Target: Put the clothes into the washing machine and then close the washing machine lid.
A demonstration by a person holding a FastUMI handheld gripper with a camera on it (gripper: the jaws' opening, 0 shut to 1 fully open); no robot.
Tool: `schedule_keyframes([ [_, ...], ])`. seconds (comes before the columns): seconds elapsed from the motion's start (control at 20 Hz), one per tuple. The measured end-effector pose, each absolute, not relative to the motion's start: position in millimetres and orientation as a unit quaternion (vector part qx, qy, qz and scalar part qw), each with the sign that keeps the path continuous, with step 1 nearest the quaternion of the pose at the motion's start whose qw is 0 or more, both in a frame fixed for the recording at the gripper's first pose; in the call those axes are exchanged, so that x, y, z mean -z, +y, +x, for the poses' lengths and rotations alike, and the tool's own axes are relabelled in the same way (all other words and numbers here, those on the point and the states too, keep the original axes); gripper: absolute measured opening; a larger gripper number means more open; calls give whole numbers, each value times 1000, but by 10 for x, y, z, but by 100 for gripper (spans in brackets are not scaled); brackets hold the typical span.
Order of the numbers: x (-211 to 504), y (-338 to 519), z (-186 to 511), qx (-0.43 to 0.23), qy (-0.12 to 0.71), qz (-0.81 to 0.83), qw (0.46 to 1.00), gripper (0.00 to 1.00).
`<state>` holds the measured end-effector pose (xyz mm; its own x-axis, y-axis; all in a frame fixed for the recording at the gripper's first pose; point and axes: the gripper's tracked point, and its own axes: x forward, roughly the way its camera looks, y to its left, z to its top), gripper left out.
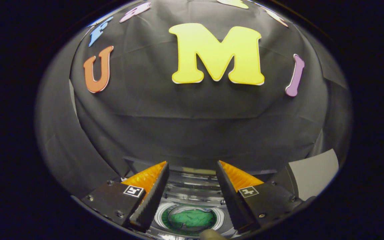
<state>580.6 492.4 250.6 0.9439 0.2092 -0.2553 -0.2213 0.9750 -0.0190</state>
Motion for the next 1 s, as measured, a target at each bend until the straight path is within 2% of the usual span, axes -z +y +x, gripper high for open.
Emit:
schedule_keyframes([
  [0.15, -2556, 4972, 5989, -96, 135, -23, 986, 89],
  [0.65, -2079, 4889, 6493, -27, 229, -6, 973, 89],
  [1.0, -2023, 4844, 6477, -25, 224, 3, 974, 89],
])
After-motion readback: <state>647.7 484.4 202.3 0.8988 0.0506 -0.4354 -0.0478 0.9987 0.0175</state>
